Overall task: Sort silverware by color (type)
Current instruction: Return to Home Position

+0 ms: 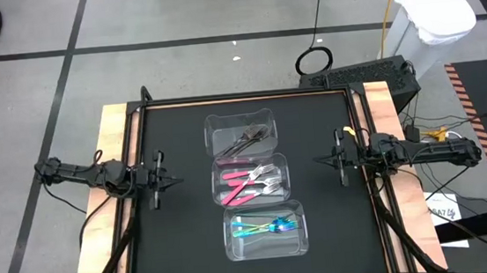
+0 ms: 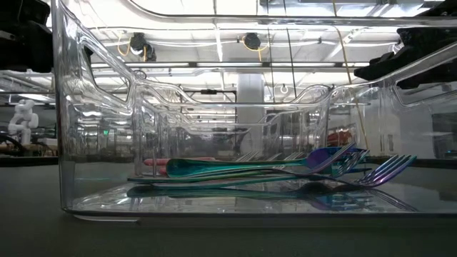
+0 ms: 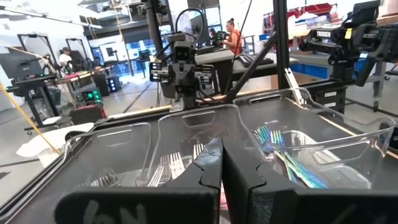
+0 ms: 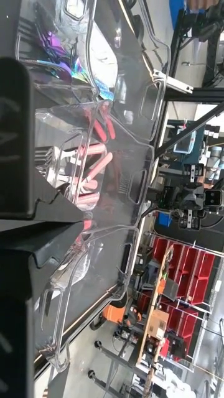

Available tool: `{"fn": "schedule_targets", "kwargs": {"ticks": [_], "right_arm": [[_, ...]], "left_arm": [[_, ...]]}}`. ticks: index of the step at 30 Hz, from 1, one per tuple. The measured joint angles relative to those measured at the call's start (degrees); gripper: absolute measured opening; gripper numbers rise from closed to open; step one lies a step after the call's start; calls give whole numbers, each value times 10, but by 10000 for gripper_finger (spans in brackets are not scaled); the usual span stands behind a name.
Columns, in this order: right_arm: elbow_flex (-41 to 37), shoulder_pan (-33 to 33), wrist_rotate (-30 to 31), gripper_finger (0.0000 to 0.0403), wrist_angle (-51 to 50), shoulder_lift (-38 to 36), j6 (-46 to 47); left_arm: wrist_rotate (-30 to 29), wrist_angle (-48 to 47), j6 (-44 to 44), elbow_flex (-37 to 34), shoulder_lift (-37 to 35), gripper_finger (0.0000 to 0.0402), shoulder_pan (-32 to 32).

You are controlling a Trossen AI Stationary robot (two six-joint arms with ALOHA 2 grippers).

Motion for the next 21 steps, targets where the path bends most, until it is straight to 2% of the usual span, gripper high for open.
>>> {"fn": "schedule_targets", "kwargs": {"ticks": [21], "right_arm": [[0, 0, 0, 3, 0, 0, 0]], "left_arm": [[-8, -2, 10, 0, 8, 8, 0]]}}
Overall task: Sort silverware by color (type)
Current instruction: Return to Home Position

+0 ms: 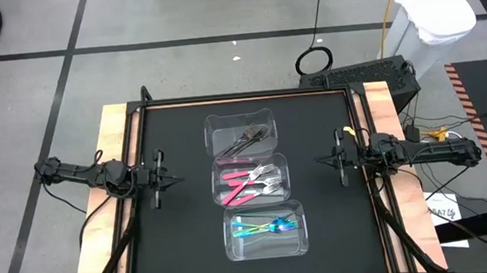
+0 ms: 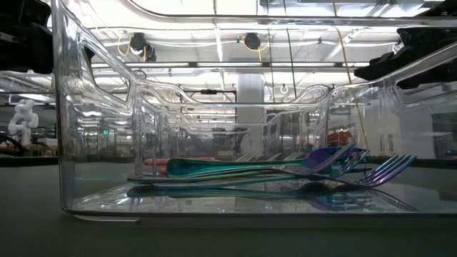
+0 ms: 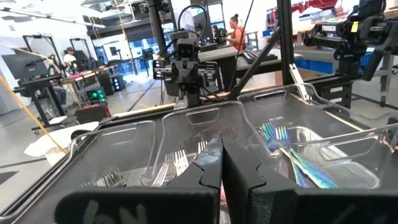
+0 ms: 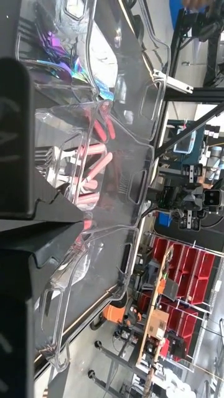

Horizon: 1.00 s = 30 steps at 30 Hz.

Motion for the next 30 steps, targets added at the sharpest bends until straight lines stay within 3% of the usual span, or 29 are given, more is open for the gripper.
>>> {"fn": "schedule_targets", "kwargs": {"ticks": [30], "right_arm": [[0, 0, 0, 3, 0, 0, 0]], "left_arm": [[8, -1, 1, 0, 0, 8, 0]]}}
